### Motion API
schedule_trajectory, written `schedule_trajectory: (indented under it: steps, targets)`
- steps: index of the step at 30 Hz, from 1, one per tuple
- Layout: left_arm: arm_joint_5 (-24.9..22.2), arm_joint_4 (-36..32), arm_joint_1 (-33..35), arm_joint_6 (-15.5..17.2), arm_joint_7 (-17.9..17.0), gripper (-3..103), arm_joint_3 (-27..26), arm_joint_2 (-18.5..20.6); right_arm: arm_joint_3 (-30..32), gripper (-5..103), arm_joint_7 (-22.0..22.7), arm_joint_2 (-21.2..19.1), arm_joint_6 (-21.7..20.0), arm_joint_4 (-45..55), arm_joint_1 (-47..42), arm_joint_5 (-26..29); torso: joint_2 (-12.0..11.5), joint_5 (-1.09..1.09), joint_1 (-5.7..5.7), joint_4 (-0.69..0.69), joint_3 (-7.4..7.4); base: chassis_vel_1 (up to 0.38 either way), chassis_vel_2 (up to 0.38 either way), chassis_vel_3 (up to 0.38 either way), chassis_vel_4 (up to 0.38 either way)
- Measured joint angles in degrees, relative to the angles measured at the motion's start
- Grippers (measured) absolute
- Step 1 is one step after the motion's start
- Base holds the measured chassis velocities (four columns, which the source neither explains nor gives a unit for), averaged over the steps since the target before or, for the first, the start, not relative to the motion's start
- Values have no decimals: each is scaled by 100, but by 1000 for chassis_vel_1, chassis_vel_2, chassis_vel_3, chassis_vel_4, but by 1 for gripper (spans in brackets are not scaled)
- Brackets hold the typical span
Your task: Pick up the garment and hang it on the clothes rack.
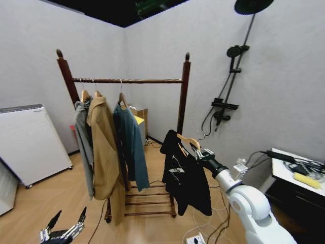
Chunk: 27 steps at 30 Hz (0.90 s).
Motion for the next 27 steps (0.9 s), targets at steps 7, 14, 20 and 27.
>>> schedule_trajectory:
  steps: [7, 14, 20, 27]
  targets:
    - [0, 0, 0, 0, 0, 100, 0, 0, 34, 10, 8, 12, -1, 19, -46, -16, 0, 0, -2, 0, -1, 29, 206, 204, 22]
    - [0, 0, 0, 0, -1, 100, 0, 0, 46, 10, 37, -8, -1, 41, 1, -57, 1, 1, -2, 1, -1, 29, 199, 194, 33]
    - [0, 0, 0, 0, -1, 100, 0, -1, 169, 10, 70, -156, 38, -145, 128, -101, 1, 0, -4, -1, -2, -81, 159, 143, -60]
    - [0, 0, 0, 0, 0, 100, 0, 0, 214, 10, 250, -364, 26, -68, 190, -62, 1, 3, -4, -1, -2, -190, 191, 187, -194]
